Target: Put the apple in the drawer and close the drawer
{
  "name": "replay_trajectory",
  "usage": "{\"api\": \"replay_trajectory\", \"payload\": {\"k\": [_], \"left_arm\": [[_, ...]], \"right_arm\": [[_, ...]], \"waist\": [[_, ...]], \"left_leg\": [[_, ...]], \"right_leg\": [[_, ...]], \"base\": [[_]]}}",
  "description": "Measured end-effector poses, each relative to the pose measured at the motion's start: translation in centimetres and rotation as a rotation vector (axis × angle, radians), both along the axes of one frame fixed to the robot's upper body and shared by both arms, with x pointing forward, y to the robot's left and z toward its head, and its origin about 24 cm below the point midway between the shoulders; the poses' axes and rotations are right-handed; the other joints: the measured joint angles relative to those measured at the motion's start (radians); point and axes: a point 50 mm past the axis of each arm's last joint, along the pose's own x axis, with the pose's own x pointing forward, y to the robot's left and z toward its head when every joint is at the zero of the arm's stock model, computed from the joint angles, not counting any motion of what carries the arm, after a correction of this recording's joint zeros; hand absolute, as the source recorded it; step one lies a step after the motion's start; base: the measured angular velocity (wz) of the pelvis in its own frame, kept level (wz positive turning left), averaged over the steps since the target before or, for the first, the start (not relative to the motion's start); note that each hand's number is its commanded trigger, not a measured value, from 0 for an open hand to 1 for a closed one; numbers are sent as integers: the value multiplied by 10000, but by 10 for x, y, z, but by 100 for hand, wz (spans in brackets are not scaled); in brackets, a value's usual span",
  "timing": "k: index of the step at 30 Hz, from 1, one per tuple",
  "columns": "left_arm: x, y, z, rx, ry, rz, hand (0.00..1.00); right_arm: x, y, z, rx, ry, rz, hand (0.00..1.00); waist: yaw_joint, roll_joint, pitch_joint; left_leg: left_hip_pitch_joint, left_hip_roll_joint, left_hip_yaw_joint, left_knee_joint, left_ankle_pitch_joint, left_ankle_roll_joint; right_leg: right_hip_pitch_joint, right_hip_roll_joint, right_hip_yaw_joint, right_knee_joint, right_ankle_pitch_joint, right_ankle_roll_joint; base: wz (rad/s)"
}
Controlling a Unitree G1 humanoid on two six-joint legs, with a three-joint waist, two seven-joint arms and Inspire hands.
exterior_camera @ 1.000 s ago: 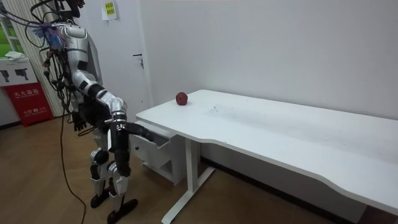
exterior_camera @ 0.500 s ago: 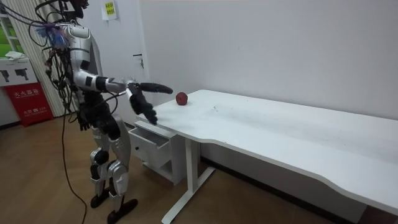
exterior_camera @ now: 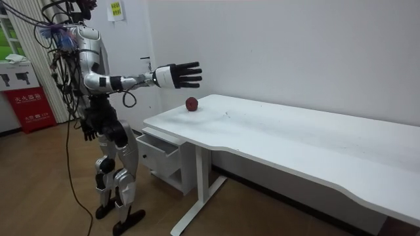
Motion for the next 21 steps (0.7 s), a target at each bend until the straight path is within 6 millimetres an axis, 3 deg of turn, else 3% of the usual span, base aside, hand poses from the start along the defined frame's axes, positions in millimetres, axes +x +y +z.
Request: {"api": "replay_trajectory", "payload": {"k": [4,10,15,21], "left_arm": [[0,0,0,-45,99,37,0],[4,2,1,-131,-12,-17,0],[10,9,3,73,-35,-551,0],[14,10,4,115,4,-748,0]], "right_arm": [[12,0,5,-227,270,1254,0],[28,0,15,-1019,807,2295,0],[37,-1,9,-1301,1604,2714,0],[47,-1,1,-1015,2113,3423,0]], "waist": [[55,-17,3],[112,-179,85],[211,-384,62],[307,-348,37]], "left_leg": [[-37,-3,-171,-1,0,0],[-56,6,-231,-10,0,0],[-67,15,-211,-5,0,0],[-177,20,-290,-3,0,0]], "right_leg": [[40,-17,-151,-25,1,-1],[53,-17,-231,-52,3,-5],[60,-13,-243,-78,11,-17],[36,-65,-648,-82,71,-13]], "base": [[10],[2],[0],[2]]}}
